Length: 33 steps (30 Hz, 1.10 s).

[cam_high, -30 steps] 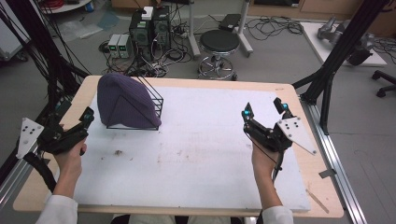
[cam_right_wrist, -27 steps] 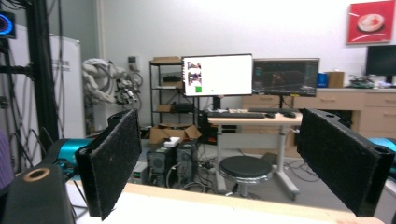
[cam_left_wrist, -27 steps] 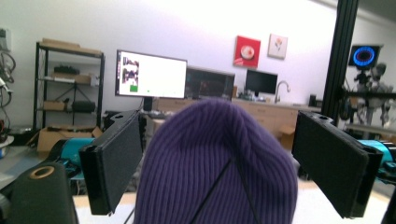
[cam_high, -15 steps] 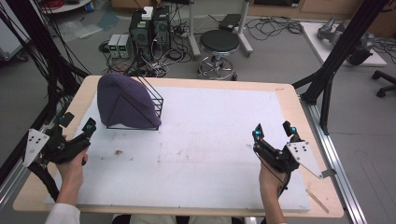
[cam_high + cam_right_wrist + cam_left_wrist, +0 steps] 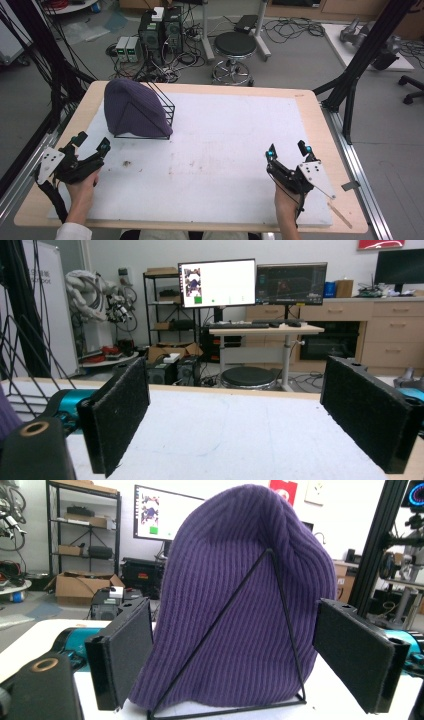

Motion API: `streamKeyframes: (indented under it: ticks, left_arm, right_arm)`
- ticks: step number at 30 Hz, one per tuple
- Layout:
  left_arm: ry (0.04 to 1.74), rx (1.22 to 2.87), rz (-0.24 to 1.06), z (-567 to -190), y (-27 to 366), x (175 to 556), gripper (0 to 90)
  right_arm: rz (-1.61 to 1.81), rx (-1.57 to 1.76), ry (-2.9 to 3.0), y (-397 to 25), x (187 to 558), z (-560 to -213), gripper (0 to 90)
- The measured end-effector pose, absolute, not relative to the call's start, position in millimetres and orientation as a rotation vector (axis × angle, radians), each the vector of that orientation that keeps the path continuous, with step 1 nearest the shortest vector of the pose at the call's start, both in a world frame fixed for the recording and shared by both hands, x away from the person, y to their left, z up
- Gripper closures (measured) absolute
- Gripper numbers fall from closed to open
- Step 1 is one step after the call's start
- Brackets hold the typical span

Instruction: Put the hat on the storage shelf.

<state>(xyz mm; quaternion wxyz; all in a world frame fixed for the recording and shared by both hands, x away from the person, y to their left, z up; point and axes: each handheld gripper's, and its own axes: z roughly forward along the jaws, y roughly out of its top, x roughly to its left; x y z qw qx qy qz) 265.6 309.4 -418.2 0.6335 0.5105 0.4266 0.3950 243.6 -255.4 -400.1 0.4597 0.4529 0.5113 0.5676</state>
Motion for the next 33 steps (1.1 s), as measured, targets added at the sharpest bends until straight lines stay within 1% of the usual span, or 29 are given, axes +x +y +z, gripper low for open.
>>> streamKeyframes:
  ticks: [12,18,33]
  left_arm:
    - [0.993,1.213,0.866,-433,309,262,16.7]
    - [0.993,1.246,0.826,-439,307,260,16.7]
    - [1.005,1.236,0.806,-441,307,257,16.7]
  right_arm:
    - [1.376,1.188,1.300,-253,247,-420,11.5]
    - [1.343,1.206,1.324,-250,247,-427,11.5]
    - [1.348,1.208,1.338,-249,246,-429,11.5]
